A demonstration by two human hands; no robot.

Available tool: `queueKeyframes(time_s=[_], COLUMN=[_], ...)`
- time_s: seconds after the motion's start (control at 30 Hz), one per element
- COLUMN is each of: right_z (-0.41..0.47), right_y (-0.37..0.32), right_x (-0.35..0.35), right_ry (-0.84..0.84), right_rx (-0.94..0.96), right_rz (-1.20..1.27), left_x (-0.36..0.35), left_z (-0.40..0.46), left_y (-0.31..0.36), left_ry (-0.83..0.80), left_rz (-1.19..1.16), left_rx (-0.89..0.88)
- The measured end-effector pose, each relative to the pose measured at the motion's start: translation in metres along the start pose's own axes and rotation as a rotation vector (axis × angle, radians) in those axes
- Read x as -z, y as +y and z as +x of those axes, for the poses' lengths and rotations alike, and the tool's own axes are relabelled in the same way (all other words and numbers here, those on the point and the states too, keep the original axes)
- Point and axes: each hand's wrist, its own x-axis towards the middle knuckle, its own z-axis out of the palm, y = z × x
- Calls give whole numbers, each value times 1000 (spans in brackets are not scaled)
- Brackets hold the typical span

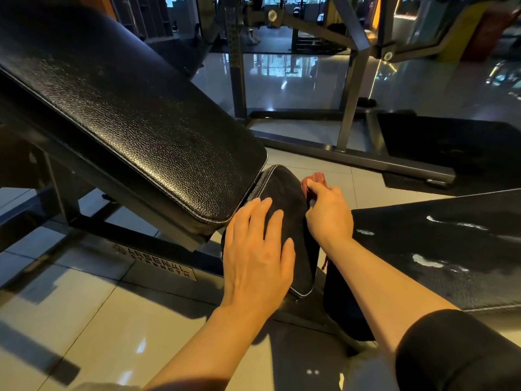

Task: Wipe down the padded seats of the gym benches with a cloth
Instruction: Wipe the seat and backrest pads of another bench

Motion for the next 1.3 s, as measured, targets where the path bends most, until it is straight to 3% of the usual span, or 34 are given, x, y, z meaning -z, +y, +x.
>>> queueKeyframes(time_s=[0.17, 0.33, 0.73, 0.83, 1.1, 1.3], right_z=[-10, -16, -51, -52, -50, -66], right_y=[10, 3, -42, -34, 1, -23], right_x=[7, 9, 16, 17, 20, 20], right_ry=[-74, -45, -93, -115, -164, -86], right_rx=[-71, -142, 367, 317, -96, 2], right_rz=[-42, 98, 195, 157, 88, 79], left_x=[3, 6, 14, 17, 31, 42], left_z=[-6, -11, -14, -19, -28, -32], left_y=[1, 3, 8, 8, 3, -2], left_ry=[-25, -48, -65, -86, -107, -143], left_rz=[-11, -19, -88, -80, -90, -81], left_rx=[16, 38, 100, 93, 94, 87])
